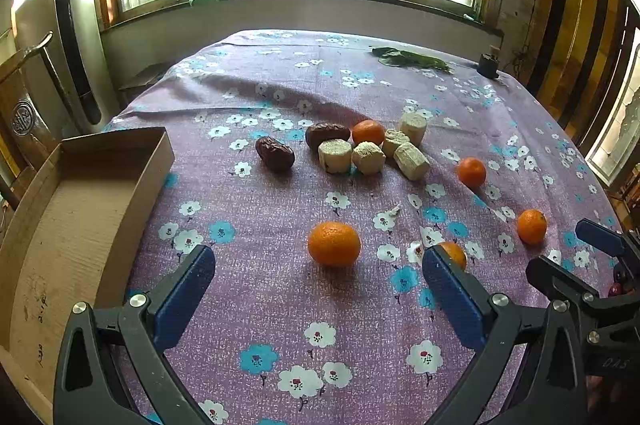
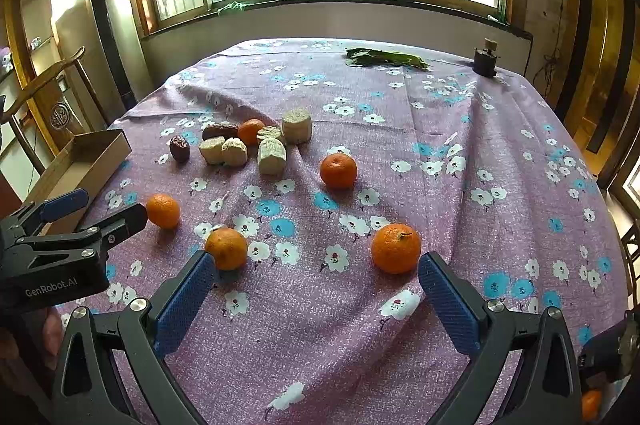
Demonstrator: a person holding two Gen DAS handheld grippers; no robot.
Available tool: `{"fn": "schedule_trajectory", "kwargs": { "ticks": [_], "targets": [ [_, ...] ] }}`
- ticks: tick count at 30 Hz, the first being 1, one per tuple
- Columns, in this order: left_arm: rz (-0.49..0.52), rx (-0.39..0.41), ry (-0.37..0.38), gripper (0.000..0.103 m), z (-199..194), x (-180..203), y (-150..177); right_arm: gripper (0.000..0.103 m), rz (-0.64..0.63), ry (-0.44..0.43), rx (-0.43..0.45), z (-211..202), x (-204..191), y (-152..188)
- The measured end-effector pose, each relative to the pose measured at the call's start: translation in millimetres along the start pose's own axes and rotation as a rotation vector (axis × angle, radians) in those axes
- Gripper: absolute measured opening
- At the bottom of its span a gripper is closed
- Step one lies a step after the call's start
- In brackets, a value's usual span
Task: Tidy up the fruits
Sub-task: 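Move the left tool toward an orange while the right tool approaches another orange, then close the left tool on its orange while the right tool closes on its orange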
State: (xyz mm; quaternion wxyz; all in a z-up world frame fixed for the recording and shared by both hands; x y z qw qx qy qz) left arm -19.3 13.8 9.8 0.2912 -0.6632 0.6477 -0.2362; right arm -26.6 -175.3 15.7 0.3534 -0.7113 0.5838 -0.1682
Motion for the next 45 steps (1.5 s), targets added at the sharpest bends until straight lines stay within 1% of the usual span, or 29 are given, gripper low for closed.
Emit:
{"fn": "schedule_trajectory", "kwargs": {
  "ticks": [7, 15, 24, 33, 39, 42, 45],
  "targets": [
    [0.017, -0.049, 0.025, 0.103, 14, -6, 7, 0.101, 0.016, -0.043, 0.003, 1, 3, 2],
    [0.014, -0.065, 0.024, 0.103, 25, -3, 3, 0.097, 0.006, -0.071, -0.024, 10, -1, 6],
    [0.019, -0.066, -0.011, 0.103, 30, -2, 1, 0.097, -0.005, -0.08, -0.033, 16, -3, 6],
    [0.028, -0.07, 0.002, 0.103, 34, -5, 0, 0.097, -0.024, -0.091, -0.036, 16, -8, 2],
    [0.04, -0.07, -0.012, 0.103, 37, -5, 0, 0.097, -0.018, -0.11, -0.051, 21, -11, 5],
    [0.041, -0.076, 0.005, 0.103, 40, -5, -1, 0.097, -0.029, -0.112, -0.058, 23, -14, 5],
    [0.044, -0.077, 0.006, 0.102, 42, -5, -2, 0.096, -0.039, -0.126, -0.06, 25, -19, 6]
  ]
}}
Point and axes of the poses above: each gripper's, at about its wrist camera, not at the fingertips, and z roughly the way its jaws point, x to its right, y to its underside, the point moved 6 cm from there along z, roughly the way its jaws point, and after that the axes turned 9 degrees about -y, right-handed, at the moved point
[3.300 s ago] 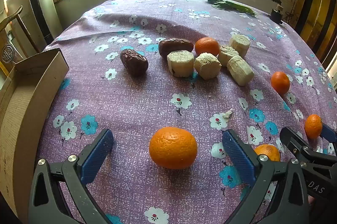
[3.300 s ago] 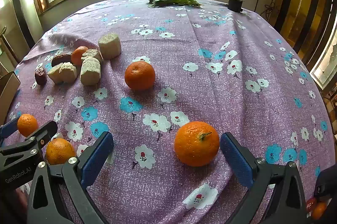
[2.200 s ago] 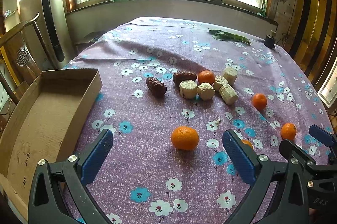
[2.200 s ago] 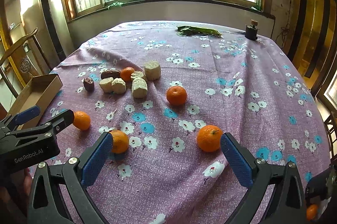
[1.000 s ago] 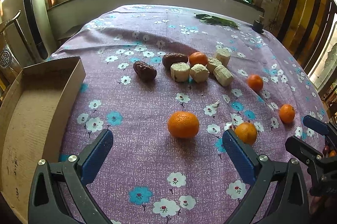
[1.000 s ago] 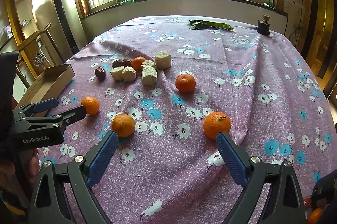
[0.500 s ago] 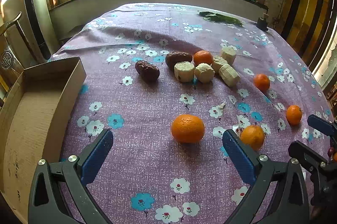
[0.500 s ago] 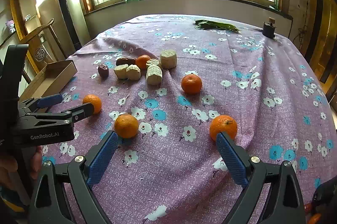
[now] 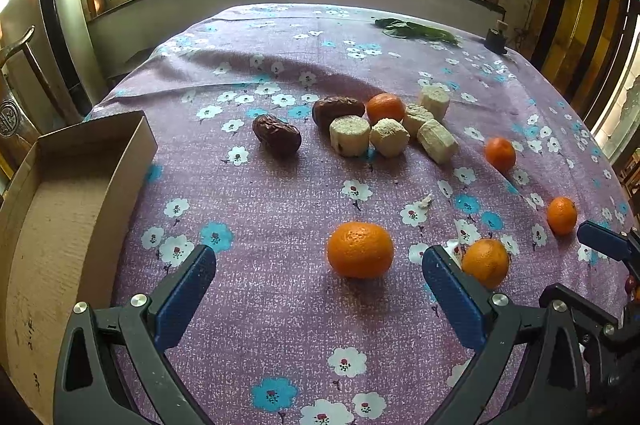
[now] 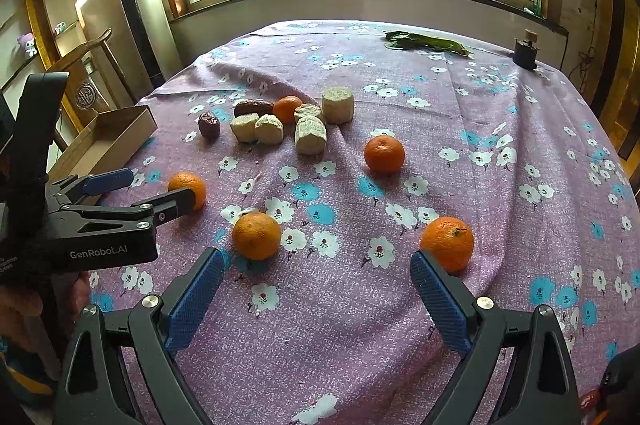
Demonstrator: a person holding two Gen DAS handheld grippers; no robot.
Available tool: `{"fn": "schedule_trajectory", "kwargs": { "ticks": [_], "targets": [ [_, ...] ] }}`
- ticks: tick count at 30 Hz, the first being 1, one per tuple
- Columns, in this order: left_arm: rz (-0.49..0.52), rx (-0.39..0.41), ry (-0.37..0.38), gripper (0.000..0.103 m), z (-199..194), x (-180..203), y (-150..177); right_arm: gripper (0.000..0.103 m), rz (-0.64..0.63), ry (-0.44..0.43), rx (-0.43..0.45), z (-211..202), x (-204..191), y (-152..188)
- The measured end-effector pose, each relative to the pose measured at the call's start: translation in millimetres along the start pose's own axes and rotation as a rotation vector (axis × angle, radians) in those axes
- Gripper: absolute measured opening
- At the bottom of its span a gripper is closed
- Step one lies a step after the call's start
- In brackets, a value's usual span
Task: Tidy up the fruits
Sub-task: 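Close the left tool on its orange while the right tool closes on its orange, then lift and carry both held oranges over the cardboard box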
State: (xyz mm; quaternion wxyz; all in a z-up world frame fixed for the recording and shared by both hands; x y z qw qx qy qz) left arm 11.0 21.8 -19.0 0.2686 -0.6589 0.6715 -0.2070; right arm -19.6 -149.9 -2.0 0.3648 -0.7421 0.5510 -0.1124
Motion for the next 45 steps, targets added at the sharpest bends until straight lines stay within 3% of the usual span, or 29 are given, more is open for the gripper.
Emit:
{"fn": "schedule_trajectory", "kwargs": {
  "ticks": [4, 7, 9, 11, 14, 22, 33, 45],
  "targets": [
    [0.018, -0.008, 0.011, 0.094, 4, 4, 0, 0.081, 0.0, -0.015, -0.022, 6, -1, 2],
    [0.023, -0.025, 0.024, 0.078, 9, 7, 1, 0.078, 0.01, -0.036, -0.009, 6, -1, 0],
    [0.021, -0.041, 0.046, 0.059, 13, 8, 3, 0.077, 0.003, -0.049, -0.019, 11, -4, 0],
    [0.002, -0.059, 0.103, 0.05, 15, 11, 4, 0.071, -0.009, -0.062, -0.039, 18, -8, 0],
    [0.011, -0.046, 0.123, 0.035, 11, 15, 3, 0.062, -0.029, -0.085, -0.052, 26, -15, -2],
    [0.02, -0.05, 0.142, 0.033, 8, 14, 4, 0.037, -0.047, -0.149, -0.094, 51, -25, -2],
    [-0.01, -0.018, 0.114, 0.032, -18, -9, 4, 0.036, -0.064, -0.162, -0.072, 34, -39, -10],
    [-0.059, 0.037, -0.042, 0.032, -51, -76, -10, 0.037, -0.173, -0.258, -0.067, 40, -107, -41]
  ]
}}
Point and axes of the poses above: each gripper's, at about its wrist camera, not at the fingertips, and z roughly the way its jaws point, x to its right, y to its underside, the point moved 6 cm from there along z, roughly the way its jaws point, and after that the axes turned 9 degrees about -y, right-handed, at the moved point
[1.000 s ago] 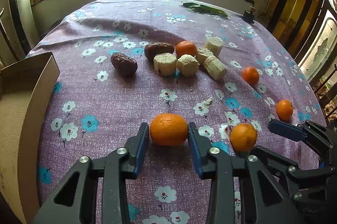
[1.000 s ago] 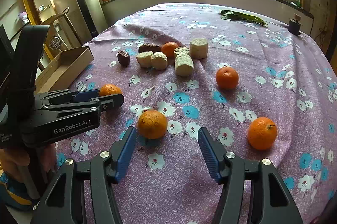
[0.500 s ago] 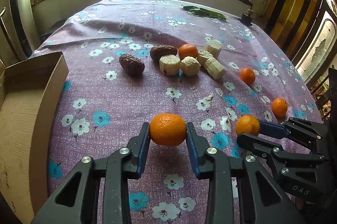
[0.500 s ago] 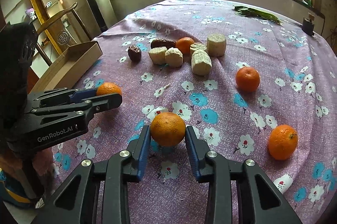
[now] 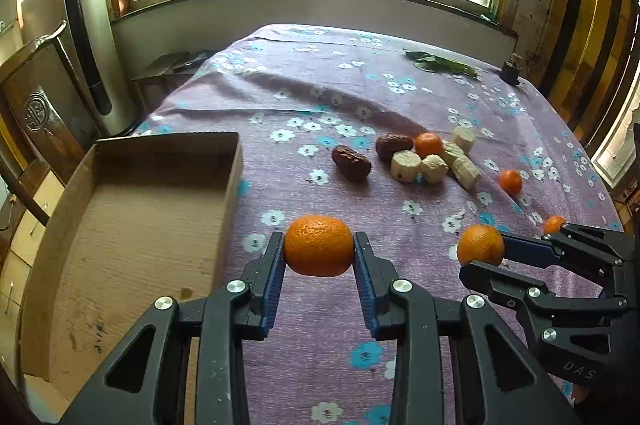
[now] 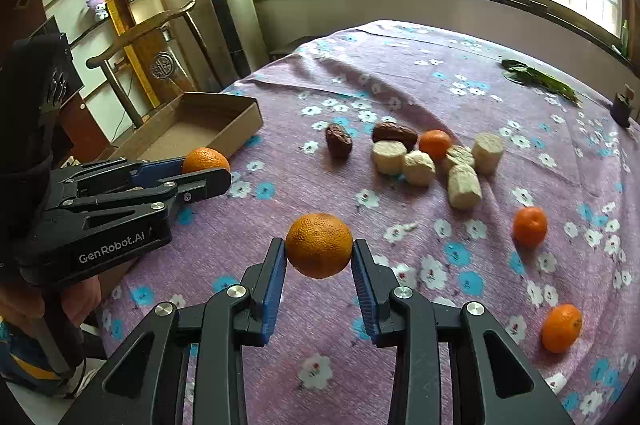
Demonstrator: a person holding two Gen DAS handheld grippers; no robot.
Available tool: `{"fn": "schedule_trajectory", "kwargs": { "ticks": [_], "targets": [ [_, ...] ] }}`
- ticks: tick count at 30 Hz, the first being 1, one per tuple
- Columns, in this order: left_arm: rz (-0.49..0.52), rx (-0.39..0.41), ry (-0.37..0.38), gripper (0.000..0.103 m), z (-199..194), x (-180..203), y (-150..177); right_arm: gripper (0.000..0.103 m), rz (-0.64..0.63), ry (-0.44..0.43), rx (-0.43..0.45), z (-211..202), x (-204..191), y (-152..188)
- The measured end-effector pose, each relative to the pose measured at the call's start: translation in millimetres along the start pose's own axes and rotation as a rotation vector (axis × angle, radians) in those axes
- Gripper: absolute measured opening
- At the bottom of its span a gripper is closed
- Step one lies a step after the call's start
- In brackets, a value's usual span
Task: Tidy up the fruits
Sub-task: 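Lift and carry both held oranges over the cardboard box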
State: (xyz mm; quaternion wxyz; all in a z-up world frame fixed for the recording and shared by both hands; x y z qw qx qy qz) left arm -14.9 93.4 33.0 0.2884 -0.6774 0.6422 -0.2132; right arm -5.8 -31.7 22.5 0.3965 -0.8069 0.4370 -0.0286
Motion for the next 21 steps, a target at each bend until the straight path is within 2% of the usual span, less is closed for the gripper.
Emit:
{"fn": "schedule_trajectory", "kwargs": {
  "ticks": [7, 14, 21],
  "targets": [
    [-0.041, -0.007, -0.095, 0.032, 7, -56, -11, 0.037, -0.068, -0.09, -0.019, 34, -40, -32],
    [-0.122, -0.064, -0.16, 0.032, 31, -117, -12, 0.037, -0.111, -0.164, -0.057, 82, -70, -65],
    [-0.2, -0.137, -0.181, 0.033, 59, -156, -7, 0.037, -0.17, -0.202, -0.136, 138, -94, -83]
  ]
}}
Point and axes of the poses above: each gripper's, at about its wrist camera, not at the fingertips, and z roughly the way its jaws point, x to its right, y to its underside, the point moved 6 cm from there along z, roughly the way its jaws point, and after that the axes turned 9 degrees about -y, right-handed, at the moved point
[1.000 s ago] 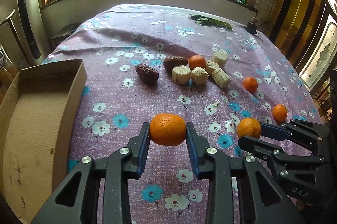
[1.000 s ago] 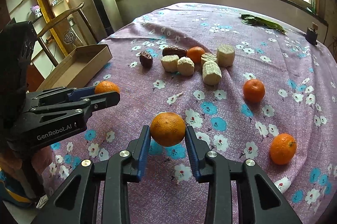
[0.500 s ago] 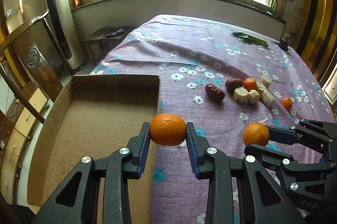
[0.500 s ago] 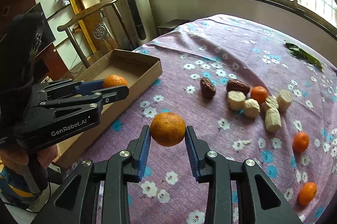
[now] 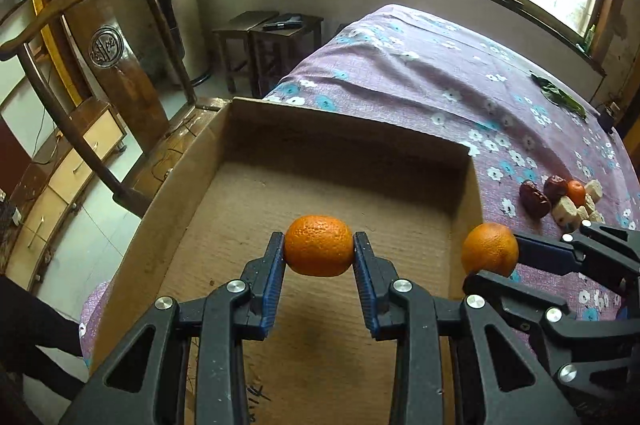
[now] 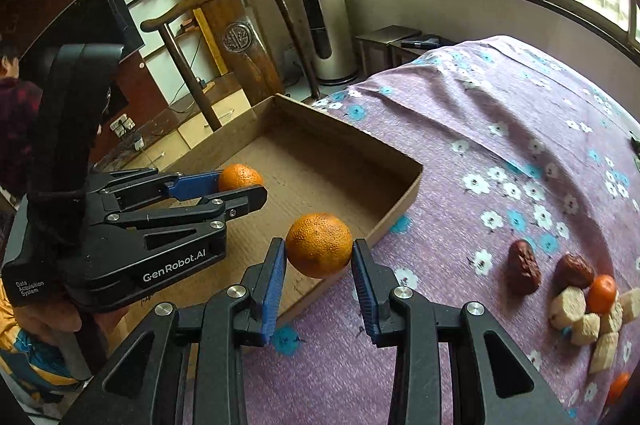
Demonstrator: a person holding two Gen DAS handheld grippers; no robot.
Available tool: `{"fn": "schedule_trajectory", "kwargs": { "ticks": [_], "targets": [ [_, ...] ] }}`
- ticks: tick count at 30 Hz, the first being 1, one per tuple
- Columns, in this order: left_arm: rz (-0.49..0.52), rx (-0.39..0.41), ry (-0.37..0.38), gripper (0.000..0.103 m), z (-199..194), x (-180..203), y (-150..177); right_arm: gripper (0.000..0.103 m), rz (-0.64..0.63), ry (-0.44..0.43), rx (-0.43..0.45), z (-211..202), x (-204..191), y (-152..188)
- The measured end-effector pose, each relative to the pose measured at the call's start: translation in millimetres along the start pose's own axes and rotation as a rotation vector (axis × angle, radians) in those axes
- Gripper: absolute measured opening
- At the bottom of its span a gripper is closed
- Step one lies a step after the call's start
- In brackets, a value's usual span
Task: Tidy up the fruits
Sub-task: 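Lift and carry both held oranges over the cardboard box, then open both tools to drop the oranges into the box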
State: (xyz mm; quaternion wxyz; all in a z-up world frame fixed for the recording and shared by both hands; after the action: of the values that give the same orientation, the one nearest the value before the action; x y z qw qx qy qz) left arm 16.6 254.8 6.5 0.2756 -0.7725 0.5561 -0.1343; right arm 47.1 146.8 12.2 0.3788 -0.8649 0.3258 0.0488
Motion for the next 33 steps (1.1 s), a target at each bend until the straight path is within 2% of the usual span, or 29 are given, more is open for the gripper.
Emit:
{"fn": "schedule_trajectory", "kwargs": {
  "ticks": [10, 11, 13, 14, 15, 17, 20, 26, 33],
  "targets": [
    [-0.046, -0.066, -0.019, 0.034, 25, -12, -1, 0.037, -0.056, 0.019, -0.094, 47, -2, -3],
    [-0.052, -0.066, -0.017, 0.034, 25, -12, -1, 0.038, -0.067, 0.029, -0.092, 48, -3, -3],
    [-0.061, -0.065, -0.03, 0.043, 24, -14, -1, 0.041, -0.077, 0.029, -0.083, 46, -6, -4],
    [-0.064, -0.061, -0.041, 0.055, 24, -15, 0, 0.048, -0.073, 0.024, -0.078, 43, -6, -4],
    [-0.067, -0.055, -0.046, 0.063, 22, -16, 0, 0.051, -0.068, 0.018, -0.07, 40, -7, -4],
    [-0.077, -0.038, -0.04, 0.066, 17, -17, 1, 0.056, -0.062, 0.013, -0.051, 27, -8, -1],
    [-0.098, -0.014, -0.042, 0.074, 9, -18, 2, 0.057, -0.053, 0.015, -0.024, 11, -9, 5],
    [-0.109, 0.031, -0.008, 0.075, -19, -4, 8, 0.066, -0.012, 0.025, 0.037, -33, -4, 26],
    [-0.037, 0.08, 0.079, 0.081, -53, 50, 16, 0.066, 0.055, 0.096, 0.08, -81, 17, 59]
  ]
}}
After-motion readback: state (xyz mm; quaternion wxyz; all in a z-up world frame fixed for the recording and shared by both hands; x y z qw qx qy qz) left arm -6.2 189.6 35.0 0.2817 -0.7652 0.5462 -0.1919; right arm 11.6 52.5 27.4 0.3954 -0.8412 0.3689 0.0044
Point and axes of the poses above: each gripper's, at about its wrist camera, not at the fingertips, and z roughly the way its jaws point, x to its right, y to its underside, the point moved 6 cm from there along z, roughly the way its jaws point, and after that the axes turned 9 degrees about -y, right-handed, at the moved point
